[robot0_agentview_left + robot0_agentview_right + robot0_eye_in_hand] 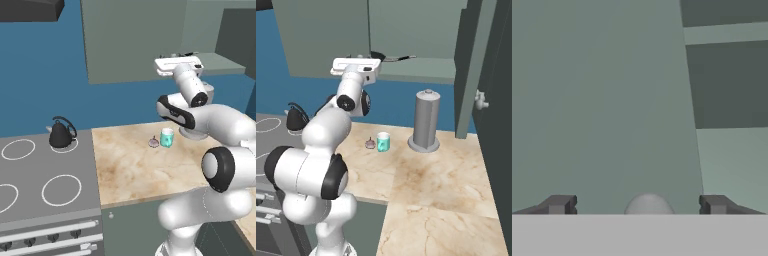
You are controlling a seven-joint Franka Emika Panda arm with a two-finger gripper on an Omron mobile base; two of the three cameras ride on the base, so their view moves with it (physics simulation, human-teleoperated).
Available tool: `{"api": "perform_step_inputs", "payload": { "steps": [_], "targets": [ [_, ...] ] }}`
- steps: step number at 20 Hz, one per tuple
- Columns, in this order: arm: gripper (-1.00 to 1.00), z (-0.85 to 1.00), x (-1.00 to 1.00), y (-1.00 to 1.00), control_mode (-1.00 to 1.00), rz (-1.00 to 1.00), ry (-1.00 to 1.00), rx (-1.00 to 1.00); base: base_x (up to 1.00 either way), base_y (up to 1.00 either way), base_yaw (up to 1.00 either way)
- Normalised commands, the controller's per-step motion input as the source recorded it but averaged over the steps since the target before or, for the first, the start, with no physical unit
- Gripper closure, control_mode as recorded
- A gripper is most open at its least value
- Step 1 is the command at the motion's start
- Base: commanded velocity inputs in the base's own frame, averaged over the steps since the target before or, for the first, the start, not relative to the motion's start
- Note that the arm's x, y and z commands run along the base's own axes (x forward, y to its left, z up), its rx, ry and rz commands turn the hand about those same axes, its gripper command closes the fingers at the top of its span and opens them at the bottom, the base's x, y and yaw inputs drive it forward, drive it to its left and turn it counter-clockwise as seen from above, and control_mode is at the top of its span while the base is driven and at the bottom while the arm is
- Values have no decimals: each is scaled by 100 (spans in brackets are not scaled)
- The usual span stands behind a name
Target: Pick the pan from the cabinet and place it on the stove. Then turn on the stove burner for the pan.
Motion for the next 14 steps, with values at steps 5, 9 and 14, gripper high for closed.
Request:
{"api": "perform_step_inputs", "payload": {
  "steps": [5,9,14],
  "targets": [
    [100,0,9,0,-100,0,0,0,0,0,0],
    [100,0,10,3,-100,0,0,0,0,0,0],
    [100,-2,15,17,-100,0,0,0,0,0,0]
  ]
}}
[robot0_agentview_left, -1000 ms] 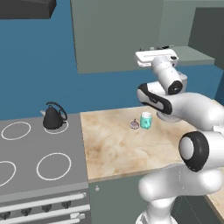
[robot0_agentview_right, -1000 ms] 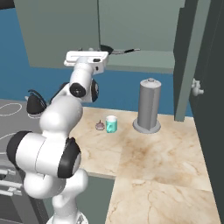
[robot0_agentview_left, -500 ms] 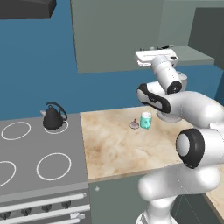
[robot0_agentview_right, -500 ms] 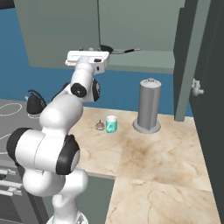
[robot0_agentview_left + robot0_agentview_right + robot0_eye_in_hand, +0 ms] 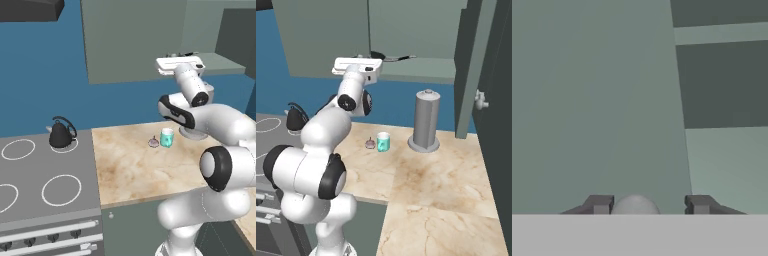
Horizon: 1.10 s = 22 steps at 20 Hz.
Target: Pick the pan from the cabinet and place it on the stove. Then turn on the stove burner for the pan.
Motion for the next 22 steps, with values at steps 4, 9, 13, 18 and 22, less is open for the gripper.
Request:
{"api": "perform_step_inputs", "payload": {
  "steps": [4,9,13,18,22],
  "targets": [
    [100,-8,10,47,-100,-4,0,0,0,0,0],
    [100,-4,2,48,-100,-11,0,-1,0,0,0],
    [100,-1,5,34,-100,-9,0,-1,0,0,0],
    [100,-2,1,17,-100,-6,4,-2,0,0,0],
    [100,-3,-4,0,-100,0,3,0,0,0,0]
  ]
}}
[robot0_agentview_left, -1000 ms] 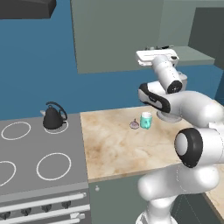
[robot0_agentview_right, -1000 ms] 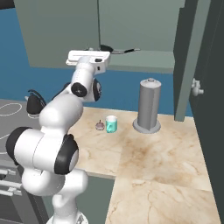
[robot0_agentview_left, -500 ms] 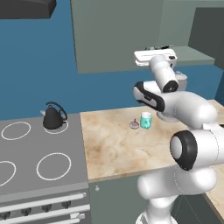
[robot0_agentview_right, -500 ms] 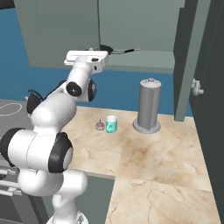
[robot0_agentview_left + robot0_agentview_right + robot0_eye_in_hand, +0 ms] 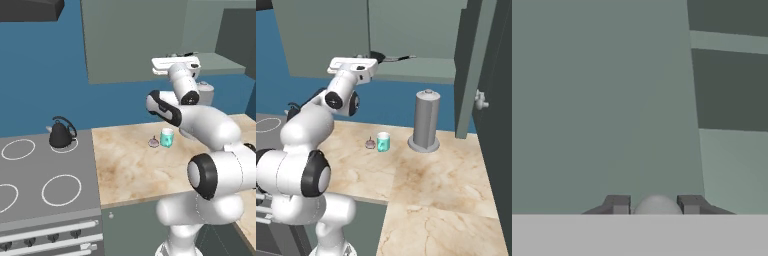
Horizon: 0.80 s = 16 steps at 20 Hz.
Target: Pick the pan from the cabinet and place it on the stove. Then turn on the stove burner for the pan.
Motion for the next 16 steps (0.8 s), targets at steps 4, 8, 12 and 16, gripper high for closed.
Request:
{"api": "perform_step_inputs", "payload": {
  "steps": [4,8,12,16],
  "targets": [
    [100,0,-39,7,-100,1,3,0,0,0,0],
    [100,0,-69,13,-100,2,1,0,0,0,0],
    [100,7,-79,25,-100,3,2,0,0,0,0],
    [100,14,-83,33,-100,4,3,0,0,0,0]
  ]
}}
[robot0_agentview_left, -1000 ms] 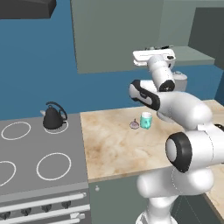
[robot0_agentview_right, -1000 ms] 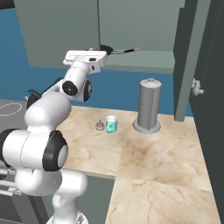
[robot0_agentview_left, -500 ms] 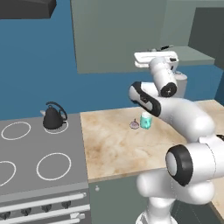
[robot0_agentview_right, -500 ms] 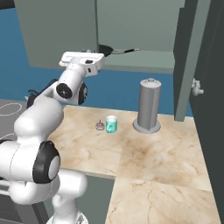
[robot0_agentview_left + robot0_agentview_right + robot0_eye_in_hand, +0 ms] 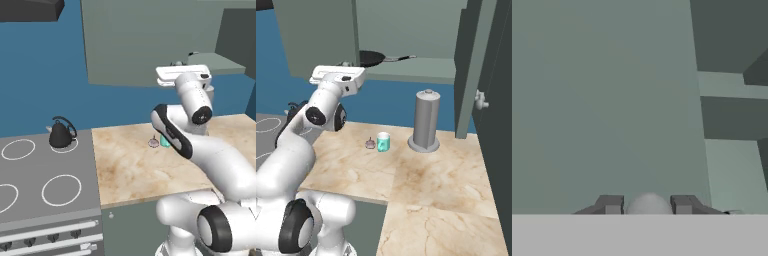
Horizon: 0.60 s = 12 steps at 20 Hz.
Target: Pick the pan from the cabinet and place it on the stove. Then turn on the stove burner for the pan.
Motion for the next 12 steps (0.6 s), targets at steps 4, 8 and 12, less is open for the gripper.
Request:
{"api": "perform_step_inputs", "payload": {
  "steps": [4,8,12],
  "targets": [
    [100,12,-78,40,-100,3,3,0,0,0,0],
    [100,3,-73,39,-100,4,2,0,0,0,0],
    [-100,0,-65,46,-100,2,2,0,0,0,0]
  ]
}}
